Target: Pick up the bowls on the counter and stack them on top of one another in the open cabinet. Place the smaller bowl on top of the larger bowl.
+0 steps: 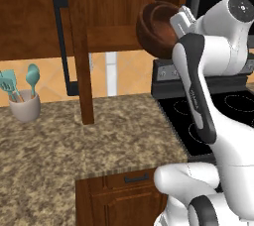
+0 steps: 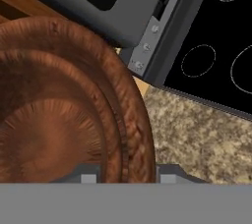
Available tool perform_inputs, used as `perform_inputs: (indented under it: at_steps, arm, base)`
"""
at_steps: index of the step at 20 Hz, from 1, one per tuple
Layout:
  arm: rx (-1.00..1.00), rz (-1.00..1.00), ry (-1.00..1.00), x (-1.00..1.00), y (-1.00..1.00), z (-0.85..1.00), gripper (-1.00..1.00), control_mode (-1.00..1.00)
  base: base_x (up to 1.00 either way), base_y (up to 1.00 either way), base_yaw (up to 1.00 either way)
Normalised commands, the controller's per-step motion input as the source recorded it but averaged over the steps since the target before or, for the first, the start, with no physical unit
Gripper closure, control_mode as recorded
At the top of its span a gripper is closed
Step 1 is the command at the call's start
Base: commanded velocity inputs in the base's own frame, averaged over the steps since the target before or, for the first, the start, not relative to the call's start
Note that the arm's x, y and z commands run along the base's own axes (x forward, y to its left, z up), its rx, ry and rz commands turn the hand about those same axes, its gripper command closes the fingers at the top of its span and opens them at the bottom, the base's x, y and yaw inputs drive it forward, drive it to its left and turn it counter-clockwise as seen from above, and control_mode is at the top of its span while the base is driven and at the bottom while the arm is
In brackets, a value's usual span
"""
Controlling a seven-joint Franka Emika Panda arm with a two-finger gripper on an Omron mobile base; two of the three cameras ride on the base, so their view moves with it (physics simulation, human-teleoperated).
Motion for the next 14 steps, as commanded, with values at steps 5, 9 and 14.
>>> perform_inputs:
  at_steps: [5, 9, 14]
  arm:
    - [-0.01, 0.00, -0.01, 0.63, 0.14, 0.08, 1.00, -1.00]
    - [0.00, 0.00, 0.00, 0.61, 0.13, 0.23, 1.00, -1.00]
    - [-0.02, 0.00, 0.01, 0.64, 0.06, 0.14, 1.00, -1.00]
  base:
    - [0.00, 0.00, 0.00]
    - [0.00, 0.00, 0.00]
    - [0.00, 0.00, 0.00]
